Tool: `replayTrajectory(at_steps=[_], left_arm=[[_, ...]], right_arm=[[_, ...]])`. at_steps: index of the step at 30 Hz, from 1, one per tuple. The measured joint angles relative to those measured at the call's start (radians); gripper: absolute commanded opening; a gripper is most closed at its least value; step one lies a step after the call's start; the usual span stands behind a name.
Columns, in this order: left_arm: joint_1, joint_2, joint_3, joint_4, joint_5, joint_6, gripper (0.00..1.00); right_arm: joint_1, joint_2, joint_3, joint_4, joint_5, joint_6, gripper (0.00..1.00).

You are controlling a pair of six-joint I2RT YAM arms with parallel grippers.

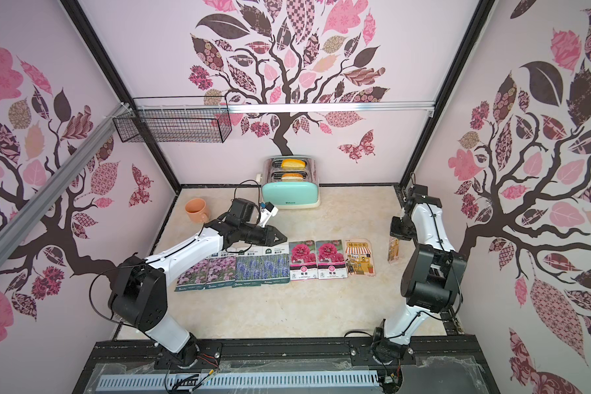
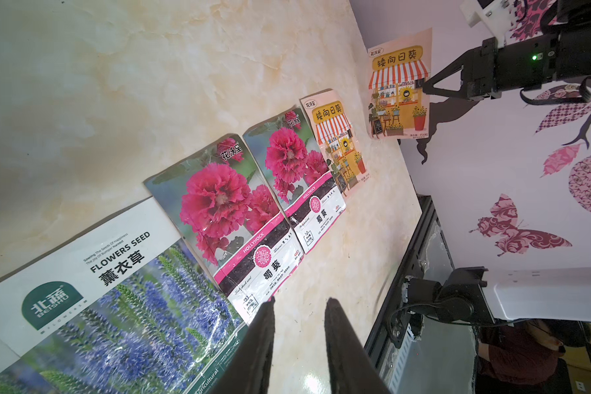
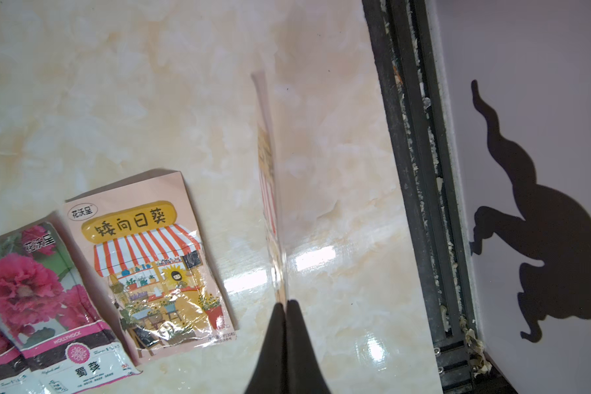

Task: Arrange the seed packets in a row
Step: Place the seed packet at the center of the board.

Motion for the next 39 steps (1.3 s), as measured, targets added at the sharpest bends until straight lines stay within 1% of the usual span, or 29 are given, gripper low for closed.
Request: replayTrajectory(at_steps=[7, 12, 16, 19, 25, 34, 39], left_arm=[[0.005, 0.0, 0.0, 0.015, 0.016, -0.001, 0.28], [0.005, 0.0, 0.0, 0.022, 0.024, -0.002, 0.28], [0.005, 0.0, -0.006, 0.028, 0.027, -0.003, 0.28], [0.008, 0.0, -0.013, 0.028, 0.03, -0.004, 0.28], [0.019, 0.0, -0.016, 0.029, 0.037, -0.004, 0.28], [0.019, 0.0, -0.027, 0.039, 0.055, -0.006, 0.28], [0.019, 0.0, -0.027, 0.043, 0.064, -0.008, 0.28]], right_arm=[[0.002, -0.04, 0.008, -0.034, -0.056, 0.014, 0.0], [0.002, -0.063, 0.002, -0.047, -0.073, 0.014, 0.0], [0.005, -0.045, -0.047, -0.045, -0.074, 0.014, 0.0], [0.008, 0.0, -0.068, -0.048, -0.063, 0.015, 0.0], [0.008, 0.048, -0.076, -0.048, 0.014, 0.023, 0.0], [0.008, 0.106, -0.069, -0.048, 0.173, 0.022, 0.0], [0.008, 0.183, -0.026, -0.05, 0.257, 0.022, 0.0]])
